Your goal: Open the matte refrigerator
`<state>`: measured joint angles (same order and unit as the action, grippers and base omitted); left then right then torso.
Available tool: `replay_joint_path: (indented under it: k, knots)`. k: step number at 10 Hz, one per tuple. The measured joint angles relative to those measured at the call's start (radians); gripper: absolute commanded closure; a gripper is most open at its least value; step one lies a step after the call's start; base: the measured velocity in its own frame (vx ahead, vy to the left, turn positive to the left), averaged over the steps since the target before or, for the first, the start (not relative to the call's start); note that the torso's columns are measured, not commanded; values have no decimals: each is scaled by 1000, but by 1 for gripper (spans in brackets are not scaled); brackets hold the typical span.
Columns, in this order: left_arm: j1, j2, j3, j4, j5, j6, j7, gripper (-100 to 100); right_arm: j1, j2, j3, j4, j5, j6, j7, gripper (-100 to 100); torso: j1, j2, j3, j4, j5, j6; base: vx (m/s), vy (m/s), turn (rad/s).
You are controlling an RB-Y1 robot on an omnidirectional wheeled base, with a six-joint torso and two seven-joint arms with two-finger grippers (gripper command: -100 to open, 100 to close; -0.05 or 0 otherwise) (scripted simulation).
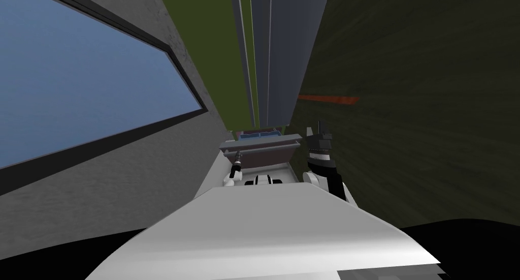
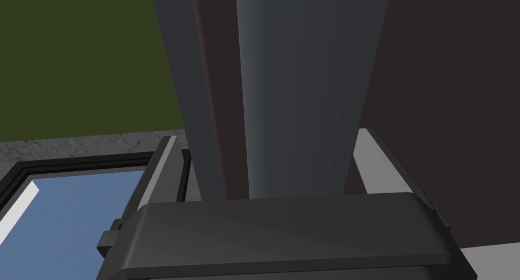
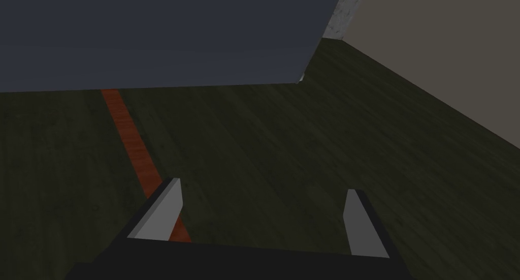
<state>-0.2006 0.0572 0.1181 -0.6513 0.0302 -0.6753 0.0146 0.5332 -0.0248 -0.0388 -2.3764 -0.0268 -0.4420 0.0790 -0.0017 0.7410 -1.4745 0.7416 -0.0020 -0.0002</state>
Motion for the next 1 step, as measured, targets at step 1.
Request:
replay_joint_path:
  k: [1]
  knots:
    - [1,0,0,1,0,1,0,0,0,0,0,0,0,0,0,0,0,-1,0,-1,1,0,0,0,0]
